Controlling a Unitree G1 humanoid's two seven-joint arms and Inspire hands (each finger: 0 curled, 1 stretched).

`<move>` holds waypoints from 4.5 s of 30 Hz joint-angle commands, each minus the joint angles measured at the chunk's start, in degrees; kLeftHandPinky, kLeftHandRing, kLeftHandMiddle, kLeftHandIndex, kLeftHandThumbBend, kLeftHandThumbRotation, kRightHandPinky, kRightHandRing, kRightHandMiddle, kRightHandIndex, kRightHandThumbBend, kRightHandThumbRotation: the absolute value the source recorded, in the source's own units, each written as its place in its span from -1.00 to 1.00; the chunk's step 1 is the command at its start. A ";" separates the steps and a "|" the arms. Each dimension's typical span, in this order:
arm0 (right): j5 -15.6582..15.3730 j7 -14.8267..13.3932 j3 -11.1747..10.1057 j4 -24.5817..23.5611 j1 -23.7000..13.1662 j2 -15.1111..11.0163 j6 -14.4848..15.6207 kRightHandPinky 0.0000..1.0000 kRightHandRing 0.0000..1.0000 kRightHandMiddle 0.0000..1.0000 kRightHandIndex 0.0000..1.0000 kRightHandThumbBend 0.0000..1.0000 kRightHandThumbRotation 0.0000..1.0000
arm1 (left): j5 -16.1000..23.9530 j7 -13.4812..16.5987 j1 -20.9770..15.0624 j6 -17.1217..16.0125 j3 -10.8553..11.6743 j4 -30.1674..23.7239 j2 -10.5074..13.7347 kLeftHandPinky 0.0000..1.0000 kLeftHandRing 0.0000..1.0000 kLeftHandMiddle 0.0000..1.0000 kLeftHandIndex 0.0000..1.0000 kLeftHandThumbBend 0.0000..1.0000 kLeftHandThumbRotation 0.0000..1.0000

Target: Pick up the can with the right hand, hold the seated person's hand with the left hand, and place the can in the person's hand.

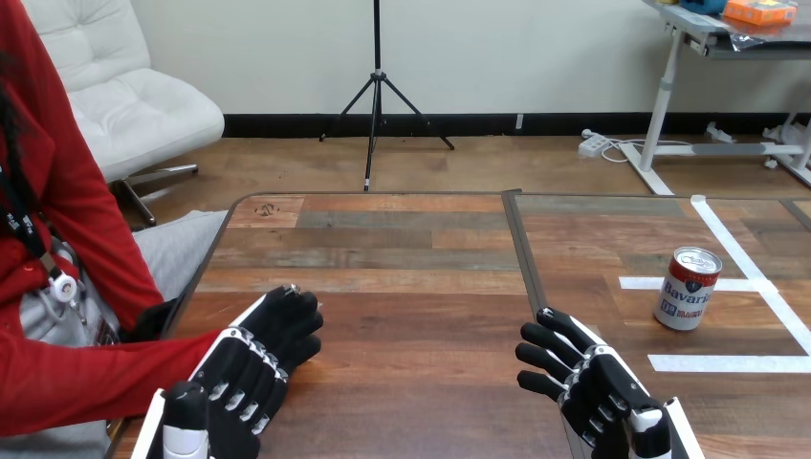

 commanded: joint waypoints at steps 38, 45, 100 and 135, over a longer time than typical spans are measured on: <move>0.48 1.24 -1.87 -1.12 -9.43 -0.26 2.01 0.54 0.64 0.66 0.65 0.94 1.00 | 1.39 0.80 -4.33 0.07 0.38 -0.21 -1.33 0.83 0.75 0.70 0.65 0.56 0.95; -0.21 1.73 -3.81 0.39 -14.77 -2.03 2.69 0.55 0.67 0.69 0.68 0.97 1.00 | 1.38 0.42 -5.24 -0.36 0.17 0.74 -1.64 0.83 0.75 0.71 0.66 0.56 0.96; -11.84 -6.13 -17.87 21.84 -52.09 -16.91 -0.28 0.59 0.69 0.71 0.69 0.98 0.89 | 2.26 0.54 -5.47 -1.16 -0.81 1.91 -2.32 0.79 0.72 0.67 0.61 0.54 1.00; -18.22 -8.13 -17.77 37.20 -63.45 -28.17 2.20 0.45 0.74 0.74 0.72 0.88 0.71 | 1.95 0.22 -5.47 -2.12 -0.81 2.85 -2.53 0.81 0.70 0.65 0.59 0.55 1.00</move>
